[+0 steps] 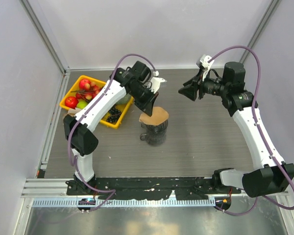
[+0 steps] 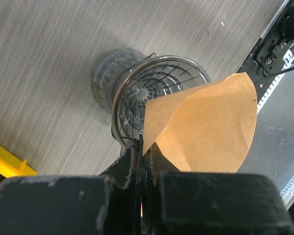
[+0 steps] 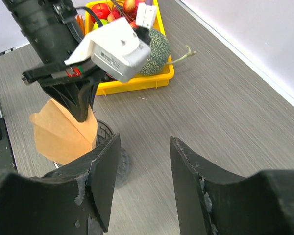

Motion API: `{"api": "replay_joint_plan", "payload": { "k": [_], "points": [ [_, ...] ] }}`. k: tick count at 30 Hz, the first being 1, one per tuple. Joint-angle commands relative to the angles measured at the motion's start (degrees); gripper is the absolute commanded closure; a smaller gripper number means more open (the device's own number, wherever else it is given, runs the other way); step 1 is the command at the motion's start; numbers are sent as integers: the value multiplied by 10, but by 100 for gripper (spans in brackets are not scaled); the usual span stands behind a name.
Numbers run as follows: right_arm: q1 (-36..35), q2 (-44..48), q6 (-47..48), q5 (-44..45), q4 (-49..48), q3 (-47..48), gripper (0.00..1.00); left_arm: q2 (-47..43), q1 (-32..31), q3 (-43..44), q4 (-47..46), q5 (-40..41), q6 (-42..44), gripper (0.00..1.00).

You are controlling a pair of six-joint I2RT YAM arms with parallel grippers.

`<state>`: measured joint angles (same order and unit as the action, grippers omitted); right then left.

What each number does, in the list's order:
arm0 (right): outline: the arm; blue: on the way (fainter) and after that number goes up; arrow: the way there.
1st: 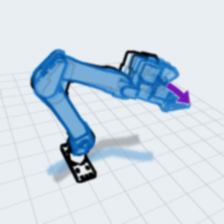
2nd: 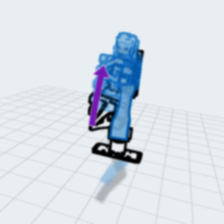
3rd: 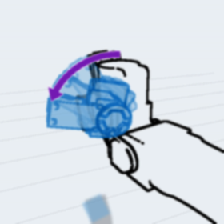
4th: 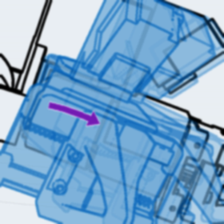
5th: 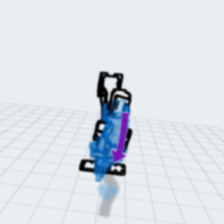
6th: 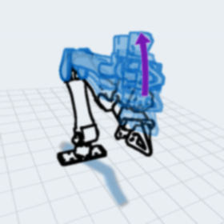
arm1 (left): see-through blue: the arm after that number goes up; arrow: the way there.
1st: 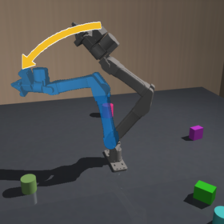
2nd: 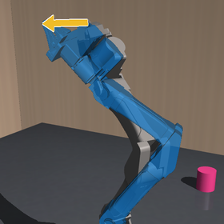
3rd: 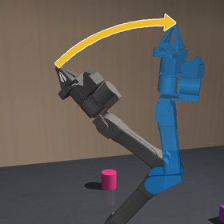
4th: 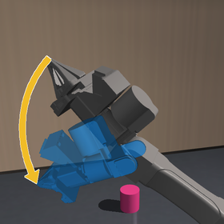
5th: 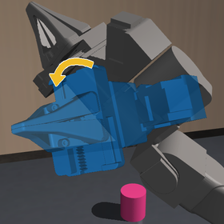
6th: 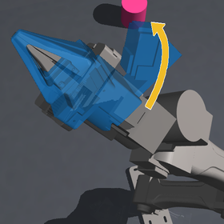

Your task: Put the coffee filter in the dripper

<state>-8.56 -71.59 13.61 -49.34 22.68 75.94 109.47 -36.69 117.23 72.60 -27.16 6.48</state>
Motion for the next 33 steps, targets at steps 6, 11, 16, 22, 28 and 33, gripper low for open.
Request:
{"api": "replay_joint_plan", "payload": {
  "k": [6,11,16,22,28,33],
  "points": [
    [-1,12,34,-1,49,5,49,-20,-6,-17,-49,-4,2,72],
    [-13,3,59,-16,104,5,49,-78,29,-49,-51,-40,8,51],
    [-50,-5,90,-2,132,-5,50,-178,79,-161,-86,-70,27,57],
    [-102,-24,101,4,133,-18,54,-224,87,-260,-153,-85,22,73],
    [-160,-35,102,7,104,-43,55,-217,98,-294,-235,-167,-53,84],
    [-181,-45,131,18,112,-59,57,-247,118,-400,-443,-250,-199,91]
  ]
}}
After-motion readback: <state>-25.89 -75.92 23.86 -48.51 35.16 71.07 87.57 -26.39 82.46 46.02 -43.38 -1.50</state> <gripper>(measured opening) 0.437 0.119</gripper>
